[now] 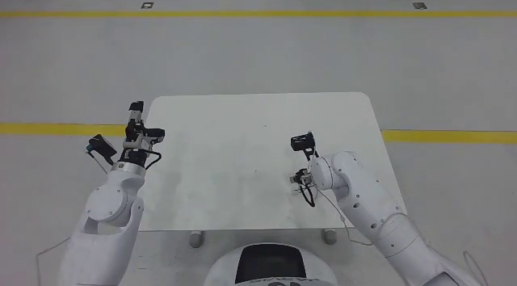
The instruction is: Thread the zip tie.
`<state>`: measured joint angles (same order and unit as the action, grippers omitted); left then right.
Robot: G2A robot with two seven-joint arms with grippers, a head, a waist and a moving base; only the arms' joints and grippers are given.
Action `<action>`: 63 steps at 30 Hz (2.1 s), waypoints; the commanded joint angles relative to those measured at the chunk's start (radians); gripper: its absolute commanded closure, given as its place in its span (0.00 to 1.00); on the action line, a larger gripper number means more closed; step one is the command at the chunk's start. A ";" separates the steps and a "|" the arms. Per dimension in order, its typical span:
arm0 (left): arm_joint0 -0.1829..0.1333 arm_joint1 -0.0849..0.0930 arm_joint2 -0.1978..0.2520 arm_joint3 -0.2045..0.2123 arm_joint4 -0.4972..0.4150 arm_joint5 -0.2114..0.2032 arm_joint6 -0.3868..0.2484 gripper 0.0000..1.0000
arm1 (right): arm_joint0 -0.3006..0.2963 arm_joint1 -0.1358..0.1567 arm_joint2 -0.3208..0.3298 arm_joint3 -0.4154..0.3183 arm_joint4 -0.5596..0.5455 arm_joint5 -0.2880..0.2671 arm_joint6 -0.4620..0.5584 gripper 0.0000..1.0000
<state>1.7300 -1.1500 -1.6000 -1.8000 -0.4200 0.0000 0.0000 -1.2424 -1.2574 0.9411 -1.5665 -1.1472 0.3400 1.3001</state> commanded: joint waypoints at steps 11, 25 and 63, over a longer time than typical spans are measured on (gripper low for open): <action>0.000 0.000 0.000 0.000 0.000 0.000 0.000 0.00 | -0.116 -0.116 0.132 -0.038 -0.239 0.000 0.012 0.00; 0.000 0.000 0.000 0.000 0.000 0.000 0.000 0.00 | -0.210 -0.347 0.265 -0.004 -0.423 0.000 0.012 0.00; 0.000 0.000 0.000 0.000 0.000 0.000 0.000 0.00 | -0.273 -0.438 0.446 0.015 -0.423 0.000 -0.162 0.62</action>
<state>1.7300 -1.1500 -1.6000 -1.8000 -0.4200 0.0000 0.0000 -1.5171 -1.6950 1.3816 -1.5529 -1.5700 0.3400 1.1345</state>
